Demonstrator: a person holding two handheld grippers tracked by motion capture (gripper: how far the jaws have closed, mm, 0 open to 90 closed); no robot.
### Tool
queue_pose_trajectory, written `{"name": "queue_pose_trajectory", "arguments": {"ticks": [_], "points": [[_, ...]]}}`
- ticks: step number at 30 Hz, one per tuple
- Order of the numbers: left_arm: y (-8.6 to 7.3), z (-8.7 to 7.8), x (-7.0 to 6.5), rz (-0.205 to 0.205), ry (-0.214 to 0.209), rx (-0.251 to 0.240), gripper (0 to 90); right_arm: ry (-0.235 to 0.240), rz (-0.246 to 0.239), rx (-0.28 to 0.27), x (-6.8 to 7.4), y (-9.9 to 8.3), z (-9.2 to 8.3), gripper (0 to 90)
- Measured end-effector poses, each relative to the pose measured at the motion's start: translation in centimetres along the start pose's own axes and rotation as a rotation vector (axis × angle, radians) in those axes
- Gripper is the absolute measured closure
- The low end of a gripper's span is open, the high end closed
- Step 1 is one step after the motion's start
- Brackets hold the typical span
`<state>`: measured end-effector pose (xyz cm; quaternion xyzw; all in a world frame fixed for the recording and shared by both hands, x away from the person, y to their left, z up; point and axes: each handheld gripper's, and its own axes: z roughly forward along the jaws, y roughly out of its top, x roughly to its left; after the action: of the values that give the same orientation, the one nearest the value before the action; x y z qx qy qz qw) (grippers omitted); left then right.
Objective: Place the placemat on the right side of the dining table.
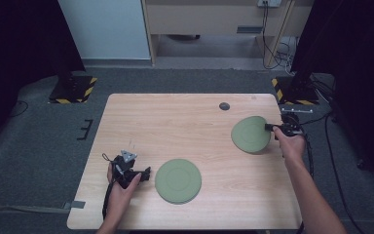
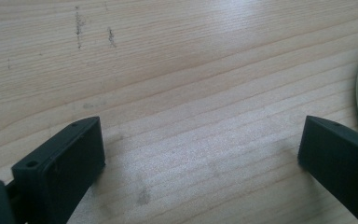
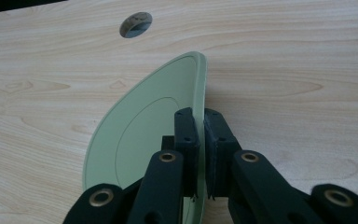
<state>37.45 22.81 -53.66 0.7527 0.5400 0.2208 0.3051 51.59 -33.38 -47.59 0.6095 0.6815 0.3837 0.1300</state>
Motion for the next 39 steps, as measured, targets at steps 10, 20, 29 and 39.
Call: {"name": "queue_pose_trajectory", "arguments": {"ticks": [10,20,29,39], "points": [[0.0,0.0,0.0,0.000,0.000,0.000,0.0,-0.005,0.016,0.017,-1.0,-1.1,0.3,85.6],[0.0,0.0,0.0,0.000,0.000,0.000,0.0,-0.021,0.021,0.029,-1.8,-1.8,0.6,83.5],[0.0,0.0,0.0,0.001,0.000,0.000,0.0,-0.015,0.047,0.026,-3.0,-2.3,1.5,81.5],[0.0,0.0,0.0,0.000,0.000,0.000,0.0,-0.035,0.036,0.025,-3.3,-2.4,2.0,77.6]]}}
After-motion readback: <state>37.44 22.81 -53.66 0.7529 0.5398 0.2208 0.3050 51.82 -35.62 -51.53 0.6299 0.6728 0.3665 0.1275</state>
